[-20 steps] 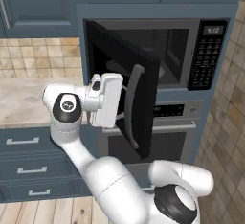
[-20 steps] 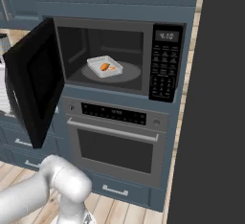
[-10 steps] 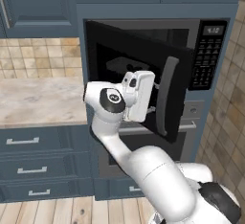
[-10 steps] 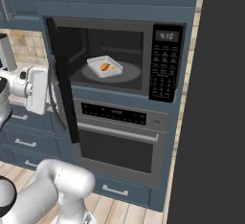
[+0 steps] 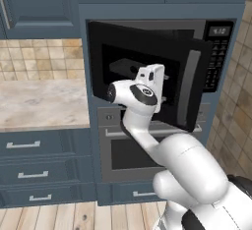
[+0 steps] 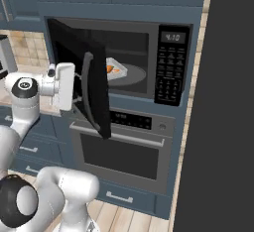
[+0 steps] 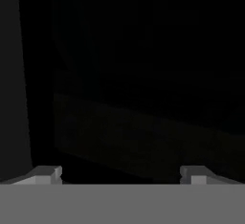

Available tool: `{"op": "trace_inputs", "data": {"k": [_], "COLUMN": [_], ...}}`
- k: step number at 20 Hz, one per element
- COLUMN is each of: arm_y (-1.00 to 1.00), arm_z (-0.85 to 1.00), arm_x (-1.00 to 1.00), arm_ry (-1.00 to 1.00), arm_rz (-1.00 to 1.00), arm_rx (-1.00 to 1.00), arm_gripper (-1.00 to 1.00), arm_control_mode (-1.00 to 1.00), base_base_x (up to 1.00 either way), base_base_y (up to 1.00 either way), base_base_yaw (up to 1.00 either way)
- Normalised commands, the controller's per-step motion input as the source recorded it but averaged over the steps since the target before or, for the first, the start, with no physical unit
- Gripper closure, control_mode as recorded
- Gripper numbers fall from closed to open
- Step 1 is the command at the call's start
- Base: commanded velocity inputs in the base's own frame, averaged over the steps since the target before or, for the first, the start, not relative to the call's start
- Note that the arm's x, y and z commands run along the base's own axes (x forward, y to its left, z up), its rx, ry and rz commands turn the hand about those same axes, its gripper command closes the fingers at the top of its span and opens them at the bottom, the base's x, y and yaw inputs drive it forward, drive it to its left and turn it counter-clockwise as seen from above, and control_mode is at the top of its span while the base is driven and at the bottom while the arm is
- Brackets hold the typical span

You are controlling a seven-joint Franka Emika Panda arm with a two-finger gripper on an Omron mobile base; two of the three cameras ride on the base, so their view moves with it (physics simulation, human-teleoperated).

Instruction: Place the tupperware containing the shrimp and carrot meal in the microwave. Close the microwave door and press the start button to reheat the meal.

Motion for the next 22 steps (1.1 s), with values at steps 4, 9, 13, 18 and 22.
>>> {"op": "trace_inputs", "data": {"k": [4, 9, 13, 18, 22], "arm_y": [-0.02, -0.03, 0.0, 0.0, 0.0], "arm_z": [0.0, 0.0, 0.09, 0.25, 0.26], "arm_x": [0.94, 0.91, 0.83, 0.75, 0.75], "arm_ry": [0.0, 0.0, 0.0, 0.02, 0.08], "arm_rz": [0.31, 0.32, 0.29, 0.23, 0.17], "arm_rx": [0.0, 0.0, 0.0, 0.01, 0.02], "arm_gripper": [-1.0, -1.0, -1.0, -1.0, -1.0], "arm_control_mode": [-1.0, -1.0, -1.0, -1.0, -1.0], "base_base_x": [0.0, 0.0, 0.0, 0.0, 0.0], "base_base_y": [0.0, 0.0, 0.0, 0.0, 0.0], "base_base_yaw": [0.0, 0.0, 0.0, 0.0, 0.0]}}
